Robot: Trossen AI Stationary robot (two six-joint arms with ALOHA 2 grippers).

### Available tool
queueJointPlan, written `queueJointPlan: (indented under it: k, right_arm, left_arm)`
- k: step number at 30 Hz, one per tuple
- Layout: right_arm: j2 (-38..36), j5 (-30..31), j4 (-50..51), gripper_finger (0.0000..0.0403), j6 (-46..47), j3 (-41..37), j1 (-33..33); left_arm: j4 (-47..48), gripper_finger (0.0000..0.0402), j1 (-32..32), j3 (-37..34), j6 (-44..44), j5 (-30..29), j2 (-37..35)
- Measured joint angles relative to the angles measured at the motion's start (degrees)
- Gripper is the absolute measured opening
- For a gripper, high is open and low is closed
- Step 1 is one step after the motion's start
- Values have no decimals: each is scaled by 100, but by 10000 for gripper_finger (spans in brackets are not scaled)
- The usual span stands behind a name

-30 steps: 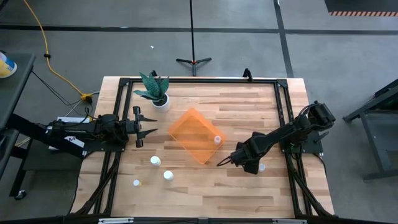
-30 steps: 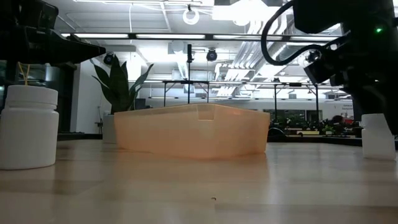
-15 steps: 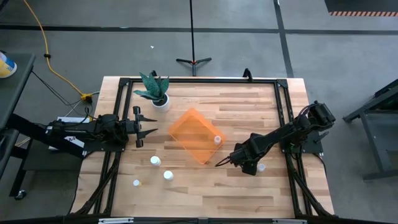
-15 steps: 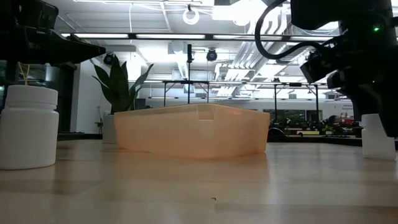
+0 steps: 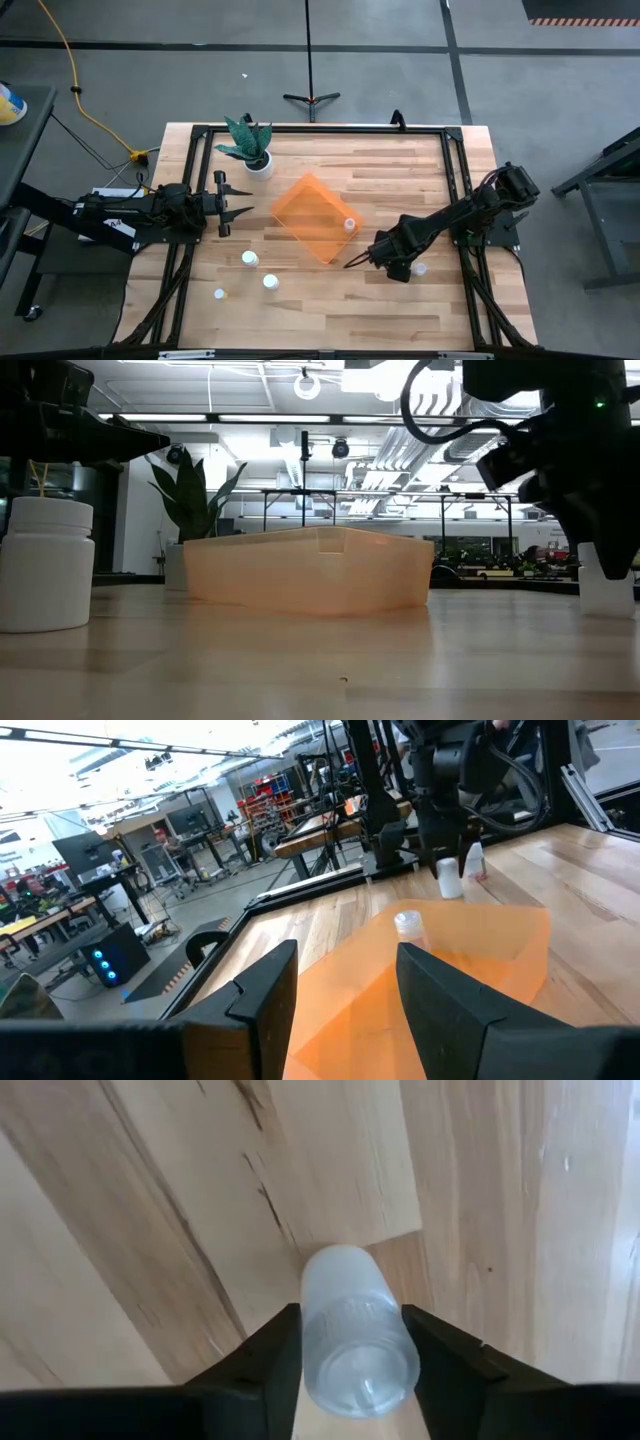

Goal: Pick and place pill bottles into a basket
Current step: Put the top transparent pill bottle into the transparent orange bin

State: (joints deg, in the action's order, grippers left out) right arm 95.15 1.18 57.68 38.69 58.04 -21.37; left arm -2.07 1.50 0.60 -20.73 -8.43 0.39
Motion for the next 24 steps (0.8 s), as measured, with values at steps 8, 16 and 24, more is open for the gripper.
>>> queueJointPlan:
  k: [8, 16, 24]
  right_arm:
    - [11, -49, -471, 132, -360, 361, 82]
    - [11, 650, -1114, 135, -1899, 1565, 363]
    - [101, 695, -2051, 135, -3200, 2207, 1105]
  left_arm:
    - [0, 207, 0, 0, 2, 1, 0]
    - [0, 207, 1, 0, 0, 0, 0]
    - [0, 207, 2, 0, 2, 2, 1]
